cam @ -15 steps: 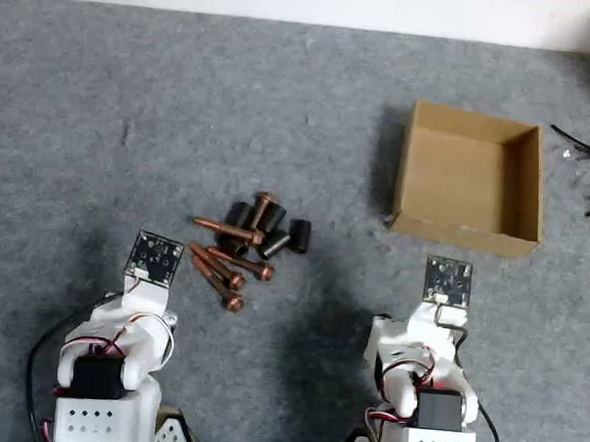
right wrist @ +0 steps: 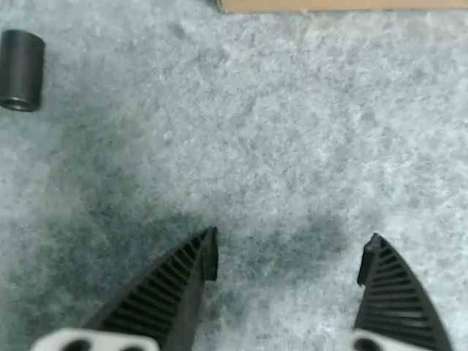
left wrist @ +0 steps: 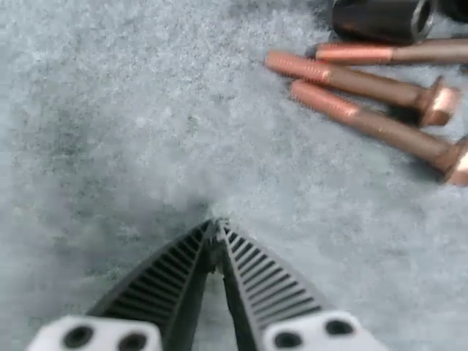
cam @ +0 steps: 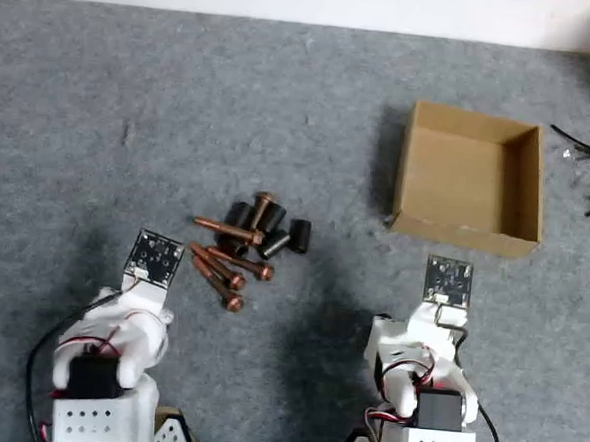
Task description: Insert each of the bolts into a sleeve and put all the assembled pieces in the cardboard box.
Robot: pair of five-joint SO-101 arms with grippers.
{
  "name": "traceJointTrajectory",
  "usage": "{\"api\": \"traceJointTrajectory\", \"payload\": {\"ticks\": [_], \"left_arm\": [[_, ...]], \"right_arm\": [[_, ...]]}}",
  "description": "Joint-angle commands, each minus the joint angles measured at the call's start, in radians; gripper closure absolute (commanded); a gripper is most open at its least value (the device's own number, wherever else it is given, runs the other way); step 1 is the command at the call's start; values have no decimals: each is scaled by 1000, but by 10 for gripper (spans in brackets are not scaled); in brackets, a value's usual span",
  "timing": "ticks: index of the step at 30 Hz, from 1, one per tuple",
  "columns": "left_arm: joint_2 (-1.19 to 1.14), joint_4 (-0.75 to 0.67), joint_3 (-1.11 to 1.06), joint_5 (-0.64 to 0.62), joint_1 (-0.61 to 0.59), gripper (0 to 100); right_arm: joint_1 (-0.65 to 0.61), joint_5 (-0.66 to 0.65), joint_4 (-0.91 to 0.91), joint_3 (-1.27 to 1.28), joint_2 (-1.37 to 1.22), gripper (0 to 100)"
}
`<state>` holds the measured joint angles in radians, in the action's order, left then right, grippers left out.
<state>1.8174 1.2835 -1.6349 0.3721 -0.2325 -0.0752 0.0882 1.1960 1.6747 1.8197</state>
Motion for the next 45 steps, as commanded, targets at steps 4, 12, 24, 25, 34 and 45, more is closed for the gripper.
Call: {"api": "traceJointTrajectory", "payload": {"ticks": [4,12,24,25,34,45], "left_arm": [[-2,-94,331,31,-171,992],[-539,-203,576,-17,-42,992],[-1236,-626,630,-404,134,992],[-1257,-663,602,-420,145,992],[-1282,-778,526,-431,133,992],[-1283,-773,530,-434,65,992]], "right_arm": [[8,9,5,139,12,713],[8,9,5,139,12,713],[177,14,-2,139,15,713],[213,12,-2,139,15,713],[361,11,-64,139,16,713],[142,-23,-171,8,7,713]]}}
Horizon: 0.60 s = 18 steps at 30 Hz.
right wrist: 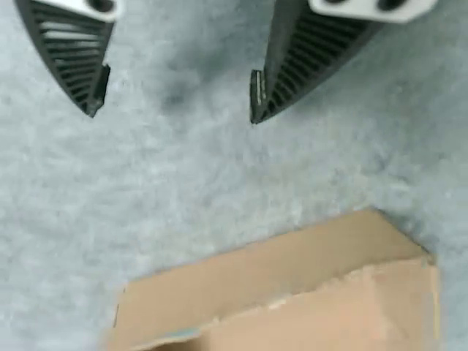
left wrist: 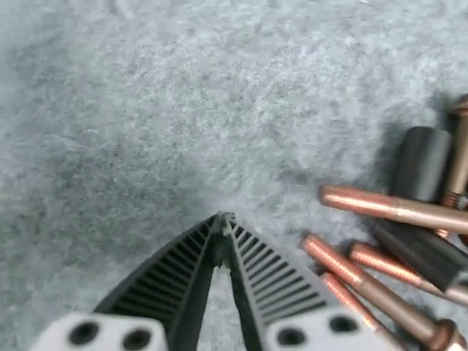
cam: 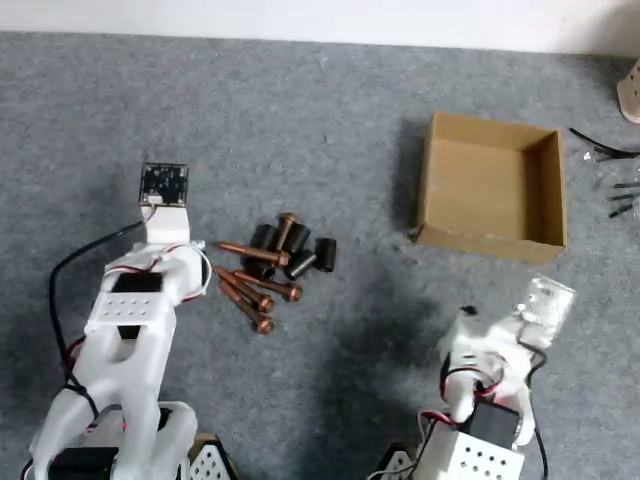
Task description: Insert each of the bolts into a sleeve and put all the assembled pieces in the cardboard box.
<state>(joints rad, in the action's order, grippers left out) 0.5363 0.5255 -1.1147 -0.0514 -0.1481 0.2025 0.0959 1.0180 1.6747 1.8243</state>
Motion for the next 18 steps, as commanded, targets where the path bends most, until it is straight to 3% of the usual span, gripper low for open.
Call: {"api": "traceJointTrajectory", "payload": {"ticks": [1,3,7,16,18], "left_arm": [[-2,-15,10,-11,-19,992],[-2,-15,10,-11,-19,992],[-1,-15,12,-11,-18,992],[-1,-18,12,-12,-15,992],[-1,-18,12,-12,-16,992]], "right_arm": [[-196,-54,16,-16,2,713],[-278,-63,15,-81,-5,713],[-326,-63,-54,-171,-157,713],[-562,-58,-122,-684,-938,713],[-616,-3,-122,-811,-1096,713]]}}
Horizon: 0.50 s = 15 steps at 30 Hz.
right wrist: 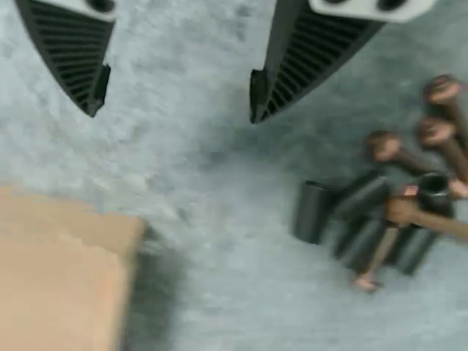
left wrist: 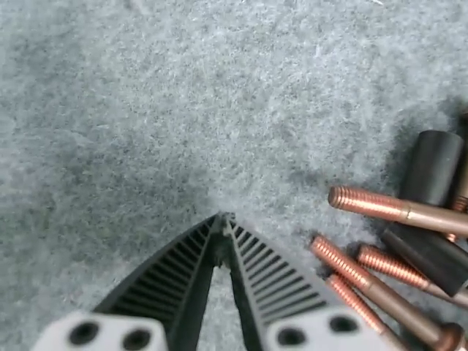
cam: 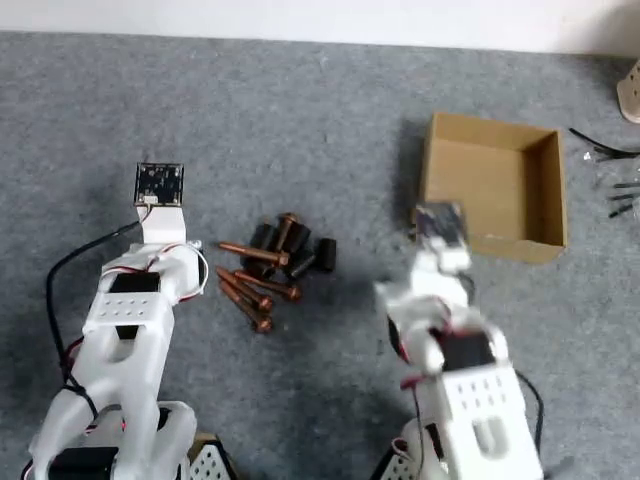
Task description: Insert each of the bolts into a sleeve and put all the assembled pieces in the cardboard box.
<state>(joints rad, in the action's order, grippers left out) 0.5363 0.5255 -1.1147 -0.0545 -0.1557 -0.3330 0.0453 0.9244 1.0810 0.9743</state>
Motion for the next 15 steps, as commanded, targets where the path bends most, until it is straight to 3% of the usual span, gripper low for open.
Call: {"api": "traceJointTrajectory", "payload": {"ticks": [1,8,15], "left_arm": [[-1,-18,12,-9,-8,992],[-1,-20,13,-9,-13,992],[-4,-20,21,-9,-13,992]], "right_arm": [[-104,94,-28,-274,-320,713],[-216,235,-28,-584,-763,713],[-332,322,-27,-694,-1055,713]]}}
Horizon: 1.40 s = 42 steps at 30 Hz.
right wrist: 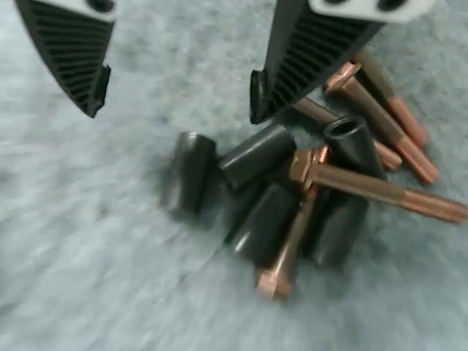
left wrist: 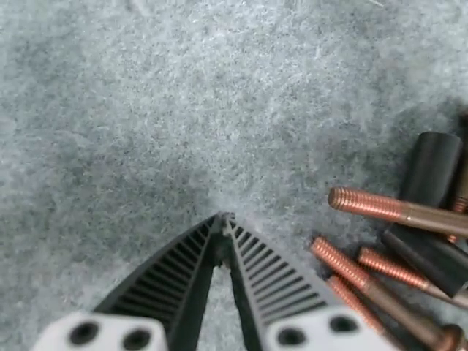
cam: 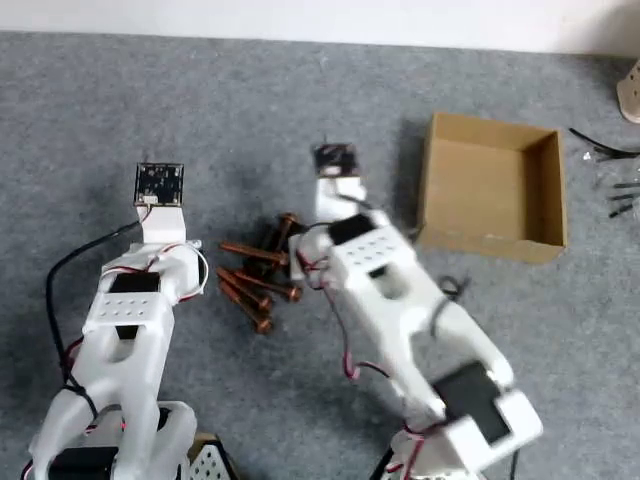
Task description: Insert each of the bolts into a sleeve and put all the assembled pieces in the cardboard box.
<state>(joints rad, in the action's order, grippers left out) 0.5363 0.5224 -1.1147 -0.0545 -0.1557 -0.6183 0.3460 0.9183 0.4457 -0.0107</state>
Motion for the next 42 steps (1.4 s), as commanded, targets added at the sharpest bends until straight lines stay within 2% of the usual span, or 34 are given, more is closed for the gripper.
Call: {"api": "traceJointTrajectory", "payload": {"ticks": [1,5,12,17,31,33,42], "left_arm": [[-5,-17,21,-9,-13,992],[-5,-17,21,-9,-13,992],[-1,-12,18,-9,-8,992],[-1,-12,18,-9,-8,992],[-1,-12,18,-9,-8,992],[-1,-12,16,-9,-8,992],[-5,-12,16,-9,-13,992]], "right_arm": [[-54,21,-21,-65,-94,713],[-48,21,-22,-79,-163,713],[59,21,-24,-145,-245,713],[104,21,-94,-166,-311,713],[147,21,-119,-163,-351,714],[176,21,-119,-163,-352,742],[275,21,-119,-162,-354,978]]}}
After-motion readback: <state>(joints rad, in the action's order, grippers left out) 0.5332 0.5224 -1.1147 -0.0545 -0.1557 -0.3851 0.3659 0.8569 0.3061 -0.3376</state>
